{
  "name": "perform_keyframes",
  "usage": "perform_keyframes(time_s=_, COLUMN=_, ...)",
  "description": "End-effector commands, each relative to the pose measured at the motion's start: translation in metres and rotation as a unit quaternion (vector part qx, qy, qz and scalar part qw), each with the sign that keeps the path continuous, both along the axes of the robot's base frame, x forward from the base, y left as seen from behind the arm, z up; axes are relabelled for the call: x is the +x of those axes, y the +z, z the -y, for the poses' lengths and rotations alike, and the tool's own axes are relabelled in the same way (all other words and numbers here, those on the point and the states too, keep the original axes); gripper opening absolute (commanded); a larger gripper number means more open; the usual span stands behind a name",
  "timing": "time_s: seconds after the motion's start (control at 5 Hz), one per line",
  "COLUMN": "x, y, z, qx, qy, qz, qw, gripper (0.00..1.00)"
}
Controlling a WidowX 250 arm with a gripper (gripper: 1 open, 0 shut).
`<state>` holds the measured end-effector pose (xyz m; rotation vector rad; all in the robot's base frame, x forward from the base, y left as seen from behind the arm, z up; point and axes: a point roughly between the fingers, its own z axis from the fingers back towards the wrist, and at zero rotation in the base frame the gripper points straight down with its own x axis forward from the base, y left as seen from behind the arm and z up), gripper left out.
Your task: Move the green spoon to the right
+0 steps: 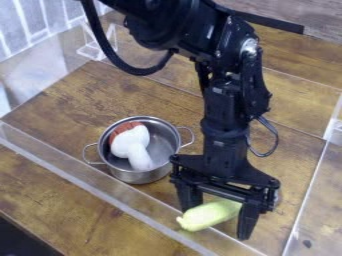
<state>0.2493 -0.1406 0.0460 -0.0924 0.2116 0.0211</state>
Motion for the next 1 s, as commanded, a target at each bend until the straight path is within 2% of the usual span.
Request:
perform_keyframes(time_s=0.0, x=0.008, y=0.012, z=-0.007, qx=-0.007, qy=-0.031, qz=0.027, qw=0.9992, gripper=1.0)
perform_keyframes(time_s=0.6, x=0.021, y=0.002, z=-0.028, qx=-0.003, qy=-0.105, qz=0.042, qw=0.9936, gripper=1.0)
perform_keyframes(time_s=0.8, x=0.03, y=0.004, z=-0.032, qx=-0.003, qy=-0.101, qz=0.051, qw=0.9936, gripper=1.0)
